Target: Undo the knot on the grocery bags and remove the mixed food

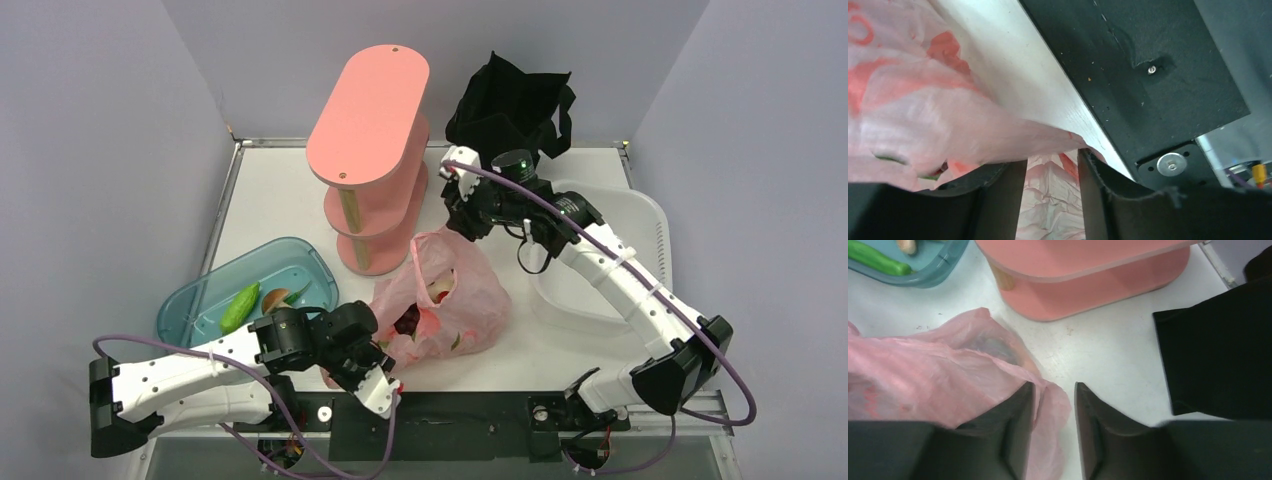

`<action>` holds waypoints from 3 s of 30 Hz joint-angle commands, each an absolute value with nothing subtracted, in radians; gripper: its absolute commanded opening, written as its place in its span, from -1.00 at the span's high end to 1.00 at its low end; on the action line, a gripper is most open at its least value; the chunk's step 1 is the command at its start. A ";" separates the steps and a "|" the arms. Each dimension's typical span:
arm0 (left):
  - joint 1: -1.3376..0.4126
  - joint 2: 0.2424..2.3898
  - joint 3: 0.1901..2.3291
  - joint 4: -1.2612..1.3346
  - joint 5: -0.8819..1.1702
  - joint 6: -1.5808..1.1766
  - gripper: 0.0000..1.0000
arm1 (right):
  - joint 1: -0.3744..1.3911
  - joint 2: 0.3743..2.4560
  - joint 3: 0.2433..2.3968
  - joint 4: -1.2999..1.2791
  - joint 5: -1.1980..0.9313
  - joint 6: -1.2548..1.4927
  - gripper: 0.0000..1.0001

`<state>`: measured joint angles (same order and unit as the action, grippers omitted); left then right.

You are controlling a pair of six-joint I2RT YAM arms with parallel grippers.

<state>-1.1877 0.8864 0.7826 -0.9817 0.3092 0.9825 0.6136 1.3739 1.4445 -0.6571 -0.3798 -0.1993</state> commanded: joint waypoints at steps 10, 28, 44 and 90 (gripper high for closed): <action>-1.091 0.794 1.157 -0.837 0.440 0.645 0.04 | 0.694 1.287 1.703 -0.719 -0.395 -0.131 -0.48; -0.929 0.734 0.936 -0.479 0.364 0.389 0.01 | 0.898 1.441 1.693 -0.933 -0.397 -0.204 -0.47; -0.914 0.927 0.955 -0.222 0.490 0.251 0.03 | 0.737 0.920 1.396 -1.142 -0.230 -0.317 1.00; -0.892 1.066 1.029 -0.311 0.456 -0.161 -0.26 | 0.396 1.526 1.557 -0.856 -0.904 -0.085 0.99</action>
